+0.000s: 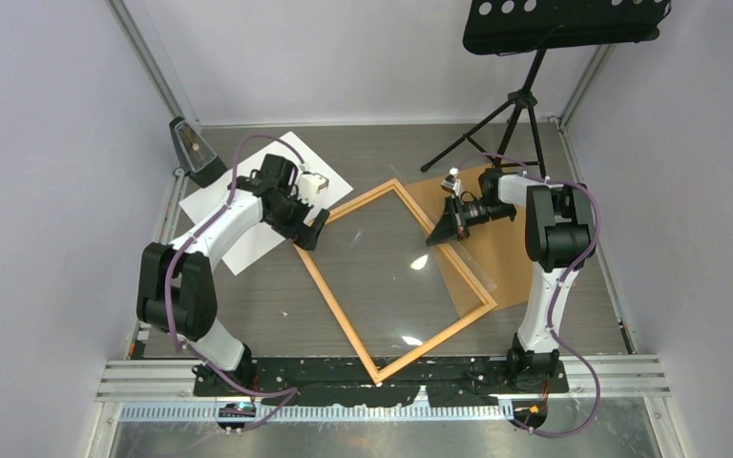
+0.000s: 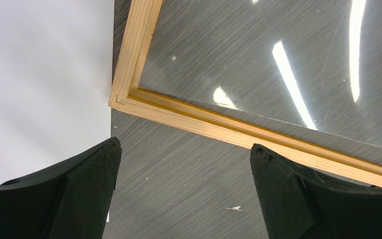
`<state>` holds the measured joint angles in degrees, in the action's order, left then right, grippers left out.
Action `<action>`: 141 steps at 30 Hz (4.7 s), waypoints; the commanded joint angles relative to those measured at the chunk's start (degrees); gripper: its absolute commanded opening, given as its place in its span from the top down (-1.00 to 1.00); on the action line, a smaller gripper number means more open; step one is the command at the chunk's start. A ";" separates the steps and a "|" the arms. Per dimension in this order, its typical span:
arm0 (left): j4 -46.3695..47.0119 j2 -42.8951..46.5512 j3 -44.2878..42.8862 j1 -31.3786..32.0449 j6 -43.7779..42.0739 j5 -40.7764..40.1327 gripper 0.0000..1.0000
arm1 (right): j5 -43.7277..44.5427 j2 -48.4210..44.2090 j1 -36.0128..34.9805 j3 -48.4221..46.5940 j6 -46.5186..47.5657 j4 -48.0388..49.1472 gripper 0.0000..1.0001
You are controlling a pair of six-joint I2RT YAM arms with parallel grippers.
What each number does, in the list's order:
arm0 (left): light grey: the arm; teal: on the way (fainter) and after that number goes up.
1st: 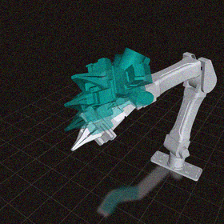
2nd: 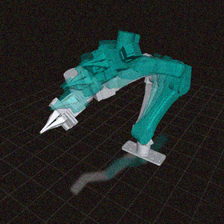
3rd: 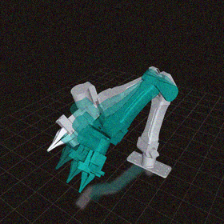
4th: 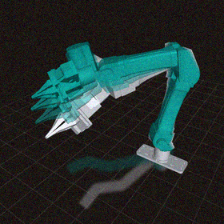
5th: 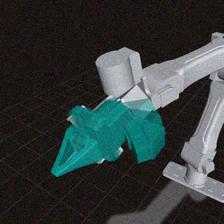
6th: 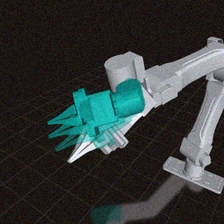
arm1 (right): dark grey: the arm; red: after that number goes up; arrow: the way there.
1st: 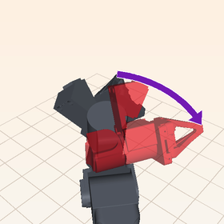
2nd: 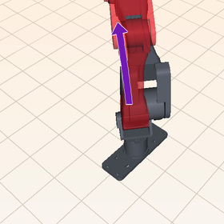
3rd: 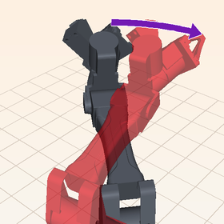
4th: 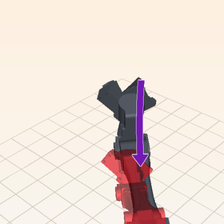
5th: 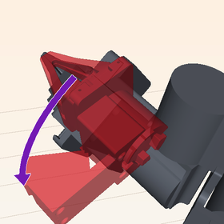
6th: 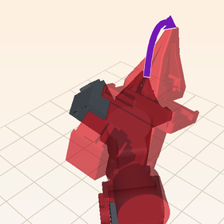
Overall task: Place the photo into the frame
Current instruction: Adjust the photo frame item on the photo frame.
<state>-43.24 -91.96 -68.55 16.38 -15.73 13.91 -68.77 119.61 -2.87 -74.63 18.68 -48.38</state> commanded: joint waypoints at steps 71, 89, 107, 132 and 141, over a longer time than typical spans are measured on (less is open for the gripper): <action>3.34 0.73 -0.46 -2.49 -0.58 -3.65 -0.99 | -3.22 -13.48 -1.87 -5.59 -28.98 14.85 0.88; 3.02 0.19 -1.06 -3.02 0.35 -3.15 -0.99 | -8.74 -13.69 -2.00 -0.32 -8.22 -5.99 0.89; 3.47 -0.21 -0.86 -3.02 0.35 -3.87 -0.99 | -9.68 -11.62 -3.61 4.83 -7.43 -1.84 0.88; 3.44 -0.53 -0.73 -3.02 0.28 -4.22 -0.99 | -15.73 -8.67 -1.95 -4.99 17.56 -25.50 0.88; 3.17 -0.06 -0.51 -3.02 -0.01 -5.11 -0.99 | -16.61 -2.48 -1.73 -10.88 30.89 -41.16 0.88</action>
<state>-41.41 -92.38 -68.75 13.74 -15.44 9.58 -81.91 116.66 -4.69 -82.94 42.50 -81.19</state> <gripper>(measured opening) 0.994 0.065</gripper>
